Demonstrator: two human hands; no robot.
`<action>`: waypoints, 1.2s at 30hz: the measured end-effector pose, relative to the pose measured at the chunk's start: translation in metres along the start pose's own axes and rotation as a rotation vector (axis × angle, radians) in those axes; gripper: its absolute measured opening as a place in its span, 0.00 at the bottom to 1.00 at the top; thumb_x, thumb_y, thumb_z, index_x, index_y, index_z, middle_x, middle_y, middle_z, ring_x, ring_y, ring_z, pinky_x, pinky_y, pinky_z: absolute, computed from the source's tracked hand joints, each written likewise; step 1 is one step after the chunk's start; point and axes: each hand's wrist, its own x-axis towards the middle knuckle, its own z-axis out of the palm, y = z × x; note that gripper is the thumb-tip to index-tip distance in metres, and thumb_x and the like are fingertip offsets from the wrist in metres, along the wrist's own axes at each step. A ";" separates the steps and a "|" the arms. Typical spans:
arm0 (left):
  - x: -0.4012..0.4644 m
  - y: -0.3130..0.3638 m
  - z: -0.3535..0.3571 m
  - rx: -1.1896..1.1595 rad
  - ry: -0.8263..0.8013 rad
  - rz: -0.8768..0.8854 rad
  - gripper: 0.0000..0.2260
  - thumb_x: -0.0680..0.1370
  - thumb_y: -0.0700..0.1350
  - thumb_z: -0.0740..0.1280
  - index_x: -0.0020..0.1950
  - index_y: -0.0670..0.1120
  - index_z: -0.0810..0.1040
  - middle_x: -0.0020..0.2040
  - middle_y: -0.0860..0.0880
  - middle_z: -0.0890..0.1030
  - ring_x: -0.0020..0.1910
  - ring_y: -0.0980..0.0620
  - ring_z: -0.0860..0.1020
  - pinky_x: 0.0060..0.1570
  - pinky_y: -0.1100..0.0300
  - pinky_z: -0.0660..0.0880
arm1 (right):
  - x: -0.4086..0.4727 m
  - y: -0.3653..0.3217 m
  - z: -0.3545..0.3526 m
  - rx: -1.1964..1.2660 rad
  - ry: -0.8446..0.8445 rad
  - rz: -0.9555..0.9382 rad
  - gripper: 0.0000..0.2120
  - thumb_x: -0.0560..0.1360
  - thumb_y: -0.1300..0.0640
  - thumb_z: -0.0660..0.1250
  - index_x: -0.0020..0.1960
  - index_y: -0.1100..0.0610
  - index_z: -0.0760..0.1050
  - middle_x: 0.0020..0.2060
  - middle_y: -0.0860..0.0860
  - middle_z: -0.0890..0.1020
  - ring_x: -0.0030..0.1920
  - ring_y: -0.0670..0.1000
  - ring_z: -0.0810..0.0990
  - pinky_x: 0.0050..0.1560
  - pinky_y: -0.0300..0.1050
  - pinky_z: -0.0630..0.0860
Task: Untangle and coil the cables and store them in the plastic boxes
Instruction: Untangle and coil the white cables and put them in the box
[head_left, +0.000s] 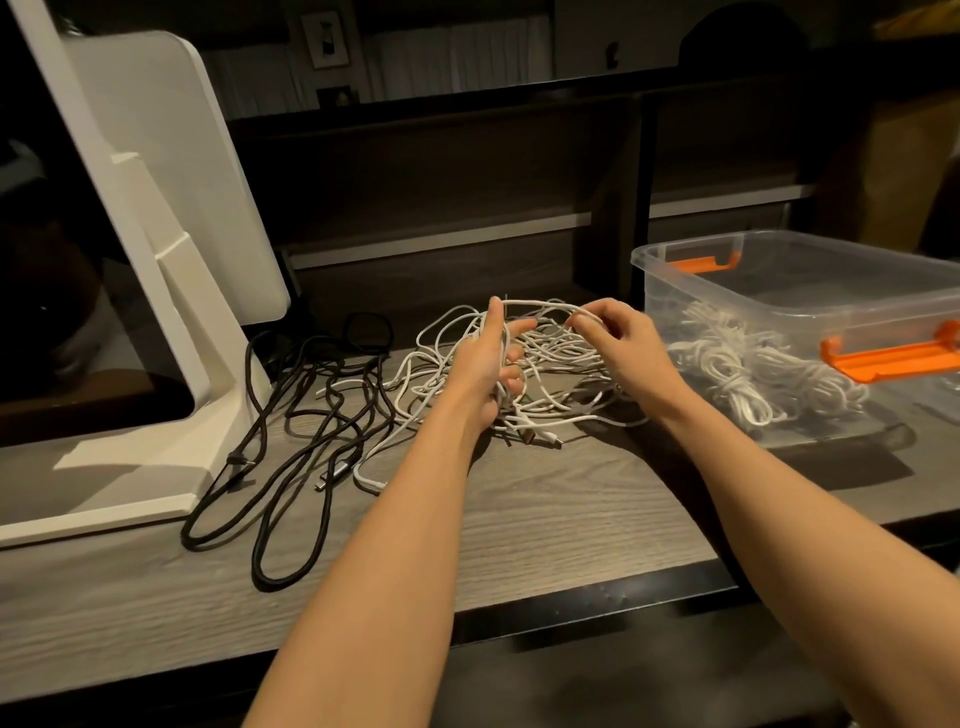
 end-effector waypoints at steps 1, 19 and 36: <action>0.000 0.001 0.000 -0.042 -0.003 -0.010 0.23 0.81 0.62 0.54 0.53 0.45 0.79 0.29 0.53 0.66 0.22 0.60 0.60 0.21 0.69 0.60 | -0.001 -0.002 0.000 0.021 -0.008 -0.001 0.05 0.79 0.56 0.64 0.48 0.56 0.77 0.36 0.47 0.76 0.34 0.37 0.72 0.37 0.28 0.69; -0.012 0.005 0.010 0.118 -0.224 -0.094 0.28 0.83 0.62 0.42 0.45 0.43 0.71 0.30 0.49 0.73 0.20 0.58 0.62 0.20 0.67 0.59 | -0.003 -0.007 -0.007 -0.578 -0.299 -0.131 0.13 0.78 0.51 0.63 0.34 0.46 0.70 0.38 0.43 0.67 0.50 0.49 0.64 0.57 0.51 0.60; 0.005 -0.005 0.024 0.305 0.275 0.027 0.08 0.83 0.41 0.51 0.62 0.42 0.61 0.52 0.43 0.72 0.51 0.49 0.74 0.41 0.57 0.70 | -0.011 -0.026 0.002 -0.087 -0.693 -0.029 0.15 0.77 0.57 0.66 0.32 0.58 0.77 0.24 0.45 0.73 0.28 0.43 0.69 0.34 0.32 0.67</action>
